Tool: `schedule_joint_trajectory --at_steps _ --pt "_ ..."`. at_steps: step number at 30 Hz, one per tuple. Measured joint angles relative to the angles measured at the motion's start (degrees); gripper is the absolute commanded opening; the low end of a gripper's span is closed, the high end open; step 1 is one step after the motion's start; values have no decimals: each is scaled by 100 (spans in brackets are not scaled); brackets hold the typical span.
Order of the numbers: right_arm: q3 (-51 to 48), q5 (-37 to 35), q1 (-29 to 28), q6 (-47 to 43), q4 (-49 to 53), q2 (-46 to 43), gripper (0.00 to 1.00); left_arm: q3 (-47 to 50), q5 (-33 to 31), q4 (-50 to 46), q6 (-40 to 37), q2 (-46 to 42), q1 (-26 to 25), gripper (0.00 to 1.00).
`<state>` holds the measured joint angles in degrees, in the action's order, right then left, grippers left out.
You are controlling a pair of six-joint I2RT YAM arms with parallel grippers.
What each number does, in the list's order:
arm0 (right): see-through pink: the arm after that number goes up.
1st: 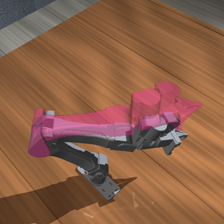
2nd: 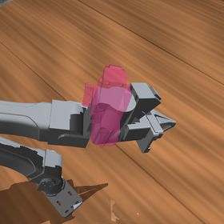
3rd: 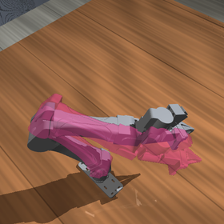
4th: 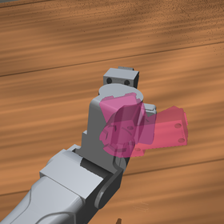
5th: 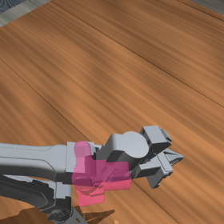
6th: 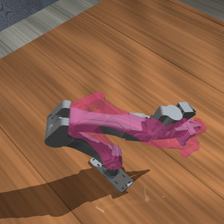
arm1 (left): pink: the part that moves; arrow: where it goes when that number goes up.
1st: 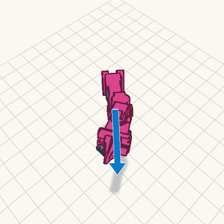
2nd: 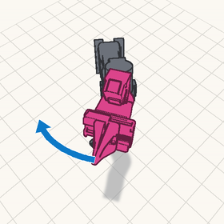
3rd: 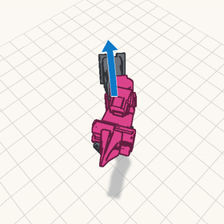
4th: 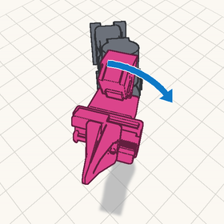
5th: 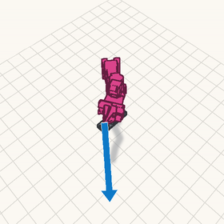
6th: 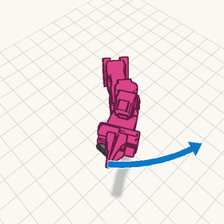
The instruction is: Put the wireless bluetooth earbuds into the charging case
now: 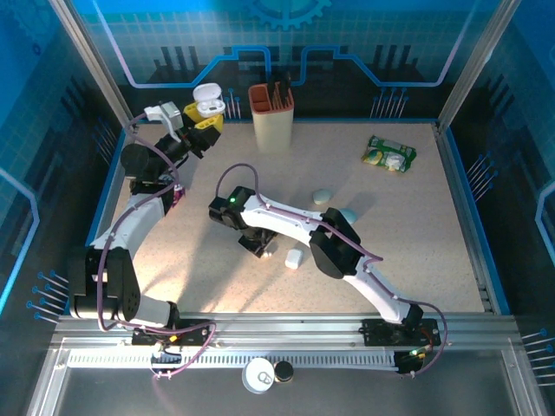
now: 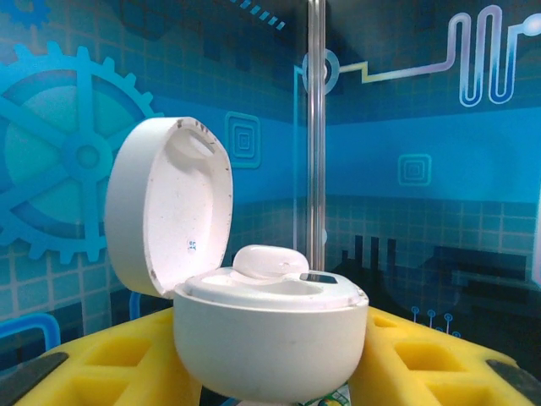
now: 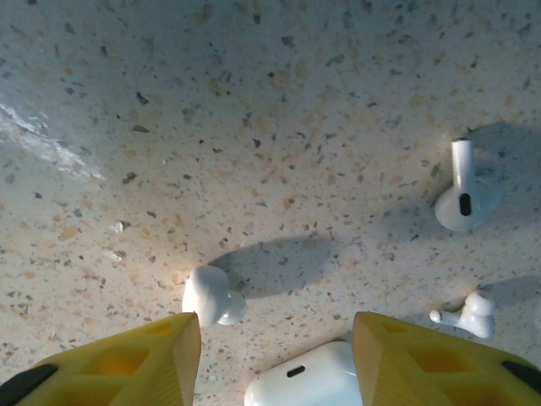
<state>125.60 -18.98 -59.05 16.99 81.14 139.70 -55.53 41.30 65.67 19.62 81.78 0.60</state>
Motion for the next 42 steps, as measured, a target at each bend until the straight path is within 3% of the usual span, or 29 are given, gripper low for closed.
schedule_joint_trajectory --at_steps 16,35,42 --pt "321 -15 -118 -11 289 413 44 4 -48 339 136 79 0 45" --pt "463 -122 -133 -72 339 603 23 17 -55 372 138 151 0 44" --pt "466 -164 -125 -72 350 603 19 48 -55 369 129 151 0 45"
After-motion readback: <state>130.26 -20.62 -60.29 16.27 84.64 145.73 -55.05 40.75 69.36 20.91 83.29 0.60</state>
